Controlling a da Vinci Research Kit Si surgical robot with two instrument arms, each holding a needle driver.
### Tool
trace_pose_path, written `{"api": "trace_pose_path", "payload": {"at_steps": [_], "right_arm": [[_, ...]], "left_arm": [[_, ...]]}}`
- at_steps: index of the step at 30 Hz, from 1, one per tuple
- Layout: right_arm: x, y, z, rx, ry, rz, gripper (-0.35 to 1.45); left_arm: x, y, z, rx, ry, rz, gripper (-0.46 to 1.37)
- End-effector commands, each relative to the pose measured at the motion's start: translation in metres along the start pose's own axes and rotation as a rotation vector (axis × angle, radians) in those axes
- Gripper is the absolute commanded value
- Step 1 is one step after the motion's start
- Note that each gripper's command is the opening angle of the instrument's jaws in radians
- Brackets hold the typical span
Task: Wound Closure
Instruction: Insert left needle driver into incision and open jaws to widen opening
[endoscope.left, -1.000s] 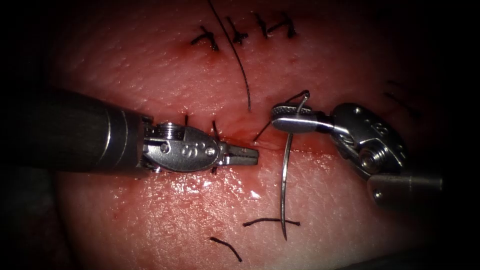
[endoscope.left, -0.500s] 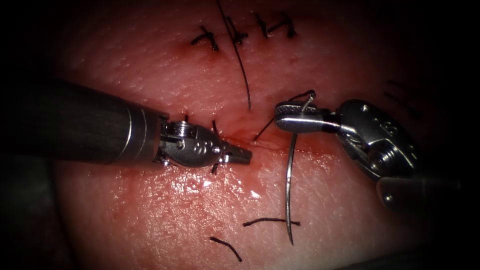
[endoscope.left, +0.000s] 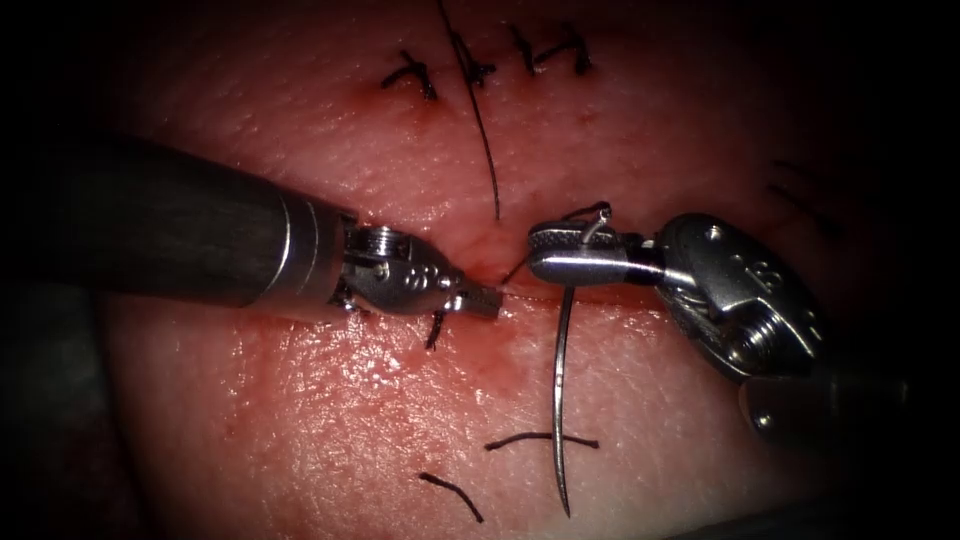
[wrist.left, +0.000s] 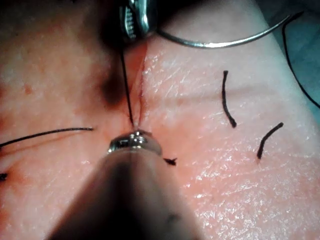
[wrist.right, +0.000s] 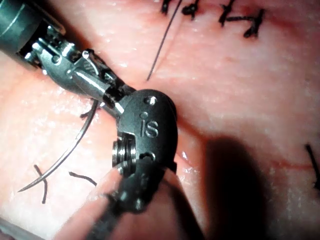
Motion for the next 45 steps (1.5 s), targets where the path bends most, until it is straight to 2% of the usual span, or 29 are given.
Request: {"api": "trace_pose_path", "payload": {"at_steps": [1,9,10,17,21,23,31,35,42,44,45], "right_arm": [[0.0,0.0,0.0,-0.007,0.0,0.0,-0.35],[-0.0001,0.0,0.0,-0.007,-0.003,-0.006,-0.35],[-0.0002,-0.0001,0.0001,-0.007,-0.002,-0.007,-0.35],[-0.0004,-0.0001,0.0001,-0.005,0.0,-0.011,-0.35],[-0.0006,-0.0002,0.0001,-0.005,0.001,-0.012,-0.35],[-0.0007,-0.0002,0.0001,-0.004,0.002,-0.013,-0.35],[-0.001,-0.0002,0.0,-0.003,0.003,-0.018,-0.35],[-0.0011,0.0,0.0,-0.004,0.004,-0.02,-0.35],[-0.0017,0.001,0.0001,-0.007,0.008,-0.029,-0.35],[-0.0019,0.0012,0.0002,-0.007,0.009,-0.031,-0.35],[-0.0019,0.0014,0.0002,-0.007,0.009,-0.037,-0.35]], "left_arm": [[-0.0001,-0.0001,0.0001,-0.005,-0.002,0.002,-0.35],[-0.0009,-0.001,0.0011,0.031,-0.033,0.015,-0.35],[-0.001,-0.0011,0.0013,0.056,-0.046,0.016,-0.35],[-0.0014,-0.0021,0.0016,0.119,-0.082,0.025,-0.35],[-0.0016,-0.0027,0.0018,0.183,-0.123,0.028,-0.35],[-0.0017,-0.0026,0.002,0.188,-0.136,0.032,-0.35],[-0.0023,-0.0018,0.0032,0.097,-0.319,0.063,-0.35],[-0.0025,-0.0015,0.0032,0.064,-0.307,0.047,-0.35],[-0.0028,-0.0012,0.0027,0.062,-0.294,0.025,-0.33],[-0.0028,-0.001,0.0025,0.057,-0.273,0.019,-0.14],[-0.0028,-0.0009,0.0024,0.044,-0.25,0.006,0.03]]}}
